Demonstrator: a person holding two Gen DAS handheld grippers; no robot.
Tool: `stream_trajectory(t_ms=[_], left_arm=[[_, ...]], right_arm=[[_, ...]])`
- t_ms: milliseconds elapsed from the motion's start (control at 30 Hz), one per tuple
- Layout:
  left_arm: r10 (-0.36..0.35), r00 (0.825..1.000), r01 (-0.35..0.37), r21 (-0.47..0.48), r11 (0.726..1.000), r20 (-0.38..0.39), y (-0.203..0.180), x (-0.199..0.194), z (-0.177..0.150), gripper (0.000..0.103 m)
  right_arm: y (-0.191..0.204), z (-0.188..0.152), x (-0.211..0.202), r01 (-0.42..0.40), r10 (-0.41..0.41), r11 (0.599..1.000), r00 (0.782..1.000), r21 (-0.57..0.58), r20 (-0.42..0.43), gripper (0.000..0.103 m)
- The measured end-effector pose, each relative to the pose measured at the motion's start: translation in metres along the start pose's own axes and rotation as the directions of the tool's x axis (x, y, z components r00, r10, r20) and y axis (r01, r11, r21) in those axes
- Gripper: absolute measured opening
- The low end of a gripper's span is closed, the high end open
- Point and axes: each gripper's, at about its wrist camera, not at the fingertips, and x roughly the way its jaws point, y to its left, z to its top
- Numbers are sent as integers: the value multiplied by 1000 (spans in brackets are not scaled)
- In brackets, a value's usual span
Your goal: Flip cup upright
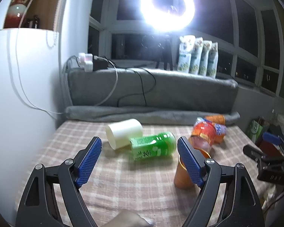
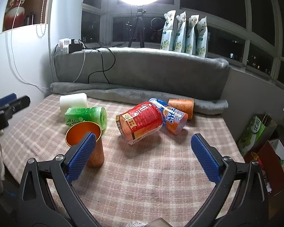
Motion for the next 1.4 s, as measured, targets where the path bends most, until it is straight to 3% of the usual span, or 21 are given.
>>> stream_trajectory(t_ms=[133,333,1400], left_arm=[[39,998,-40,13,999,52,0,-9,5,84],[48,997,-51,31,998,64,-4,-10,7,84],[12,1000,-13,33,999,29,-11,-7,4,84]], right_arm=[[-1,0,0,27,-27,999,999,24,20,103],[0,-1,0,39,-40,999,999,36,34,103],[0,-2,0,30,-31,999,999,37,22,103]])
